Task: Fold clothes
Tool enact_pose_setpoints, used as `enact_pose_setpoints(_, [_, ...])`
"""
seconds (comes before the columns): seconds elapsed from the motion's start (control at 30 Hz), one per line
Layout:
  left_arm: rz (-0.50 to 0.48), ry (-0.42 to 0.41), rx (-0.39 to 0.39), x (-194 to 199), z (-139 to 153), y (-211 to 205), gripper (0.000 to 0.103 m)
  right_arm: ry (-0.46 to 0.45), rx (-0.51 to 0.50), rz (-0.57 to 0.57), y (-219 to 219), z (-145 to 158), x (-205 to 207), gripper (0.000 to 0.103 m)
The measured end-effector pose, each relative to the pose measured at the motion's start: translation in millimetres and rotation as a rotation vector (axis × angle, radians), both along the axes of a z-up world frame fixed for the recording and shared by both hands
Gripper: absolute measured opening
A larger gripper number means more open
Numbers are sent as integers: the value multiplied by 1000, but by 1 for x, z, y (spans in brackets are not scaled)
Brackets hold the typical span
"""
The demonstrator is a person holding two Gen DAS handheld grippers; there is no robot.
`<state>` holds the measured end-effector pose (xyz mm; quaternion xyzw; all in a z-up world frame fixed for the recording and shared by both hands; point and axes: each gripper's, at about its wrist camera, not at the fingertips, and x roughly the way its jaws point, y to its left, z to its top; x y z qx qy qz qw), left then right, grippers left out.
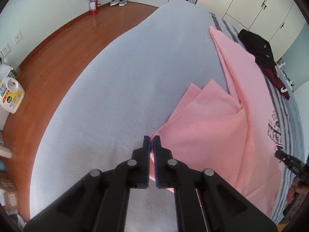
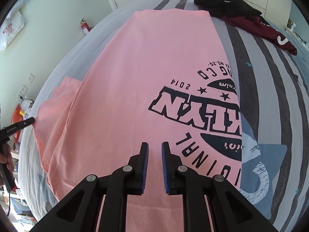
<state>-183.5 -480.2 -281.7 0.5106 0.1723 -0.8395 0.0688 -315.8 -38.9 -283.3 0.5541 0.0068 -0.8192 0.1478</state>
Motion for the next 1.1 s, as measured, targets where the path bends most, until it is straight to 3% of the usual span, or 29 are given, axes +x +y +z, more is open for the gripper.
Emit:
enact_pose_setpoints(0.33, [71,-37,34,8,4,-8,1,-18,9,2,10,-6,-9,13])
enact_pose_setpoints(0.53, [89,-86,-2,-1,-17,1,1,-28,15,0,14,-9,-3,13])
enact_pose_setpoints(0.67, [144,-123,-115,-10,-24,3,2,-29,22,9,17,-11,-3,13])
enact_pose_setpoints(0.77, [166,-119,-190,-13,-14,6,2,-27,23,18,17,-11,-2,13])
enact_pose_setpoints(0.83, [110,-73,-186,-18,-3,20,2,-23,23,19,12,-12,2,13])
enact_pose_setpoints(0.97, [-132,16,-151,-35,13,86,3,-12,18,23,1,-12,12,13])
enact_pose_setpoints(1.1, [-266,16,-99,-52,0,138,6,-14,1,57,-8,-14,25,13])
